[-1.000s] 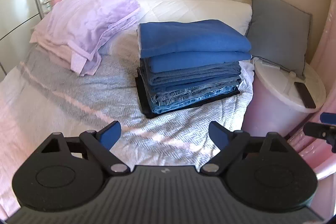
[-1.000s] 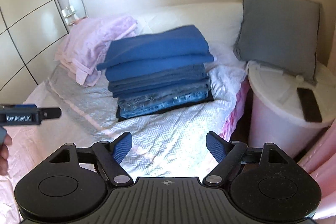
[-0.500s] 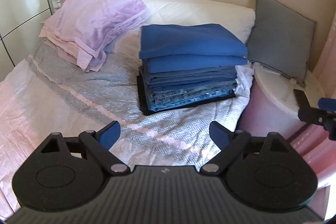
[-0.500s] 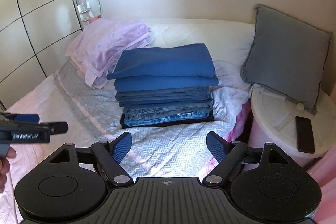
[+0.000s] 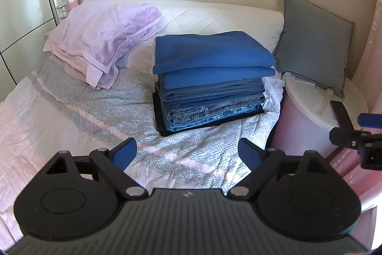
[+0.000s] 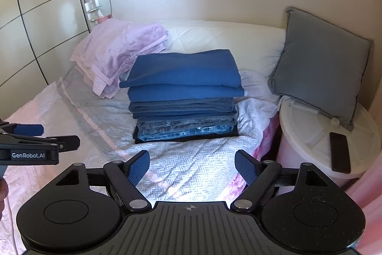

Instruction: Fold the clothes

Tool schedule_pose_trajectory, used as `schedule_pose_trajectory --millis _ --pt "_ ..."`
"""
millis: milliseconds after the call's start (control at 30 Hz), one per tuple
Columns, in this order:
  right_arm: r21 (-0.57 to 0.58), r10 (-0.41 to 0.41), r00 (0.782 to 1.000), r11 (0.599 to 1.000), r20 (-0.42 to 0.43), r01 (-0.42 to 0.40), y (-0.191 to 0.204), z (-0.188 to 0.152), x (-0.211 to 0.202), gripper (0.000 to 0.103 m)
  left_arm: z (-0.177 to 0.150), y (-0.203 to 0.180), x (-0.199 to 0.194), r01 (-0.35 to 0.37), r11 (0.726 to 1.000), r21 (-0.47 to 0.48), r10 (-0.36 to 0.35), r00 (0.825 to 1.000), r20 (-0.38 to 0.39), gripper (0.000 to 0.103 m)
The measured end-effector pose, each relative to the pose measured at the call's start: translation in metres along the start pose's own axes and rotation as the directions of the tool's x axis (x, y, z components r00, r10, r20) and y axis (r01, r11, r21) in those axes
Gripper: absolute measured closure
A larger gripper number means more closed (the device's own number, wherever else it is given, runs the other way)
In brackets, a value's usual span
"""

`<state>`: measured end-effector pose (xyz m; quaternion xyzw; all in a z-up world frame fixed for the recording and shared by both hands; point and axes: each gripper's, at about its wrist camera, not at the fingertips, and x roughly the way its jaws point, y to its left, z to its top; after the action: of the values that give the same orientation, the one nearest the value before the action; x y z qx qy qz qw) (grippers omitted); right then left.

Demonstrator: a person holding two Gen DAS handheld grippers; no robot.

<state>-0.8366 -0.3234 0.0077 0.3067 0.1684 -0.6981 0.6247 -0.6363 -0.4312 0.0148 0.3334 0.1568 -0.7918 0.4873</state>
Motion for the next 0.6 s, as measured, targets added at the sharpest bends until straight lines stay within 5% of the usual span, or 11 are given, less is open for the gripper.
schedule_pose_trajectory --millis 367,600 --pt "-0.031 -0.030 1.000 0.999 0.002 0.030 0.018 0.004 0.002 0.022 -0.002 0.005 -0.005 -0.008 1.000 -0.012 0.009 0.996 0.086 0.014" --pt "-0.049 -0.027 1.000 0.998 0.011 0.028 0.029 0.011 0.010 0.022 0.000 0.006 0.002 -0.022 1.000 -0.005 0.022 0.997 0.076 0.014"
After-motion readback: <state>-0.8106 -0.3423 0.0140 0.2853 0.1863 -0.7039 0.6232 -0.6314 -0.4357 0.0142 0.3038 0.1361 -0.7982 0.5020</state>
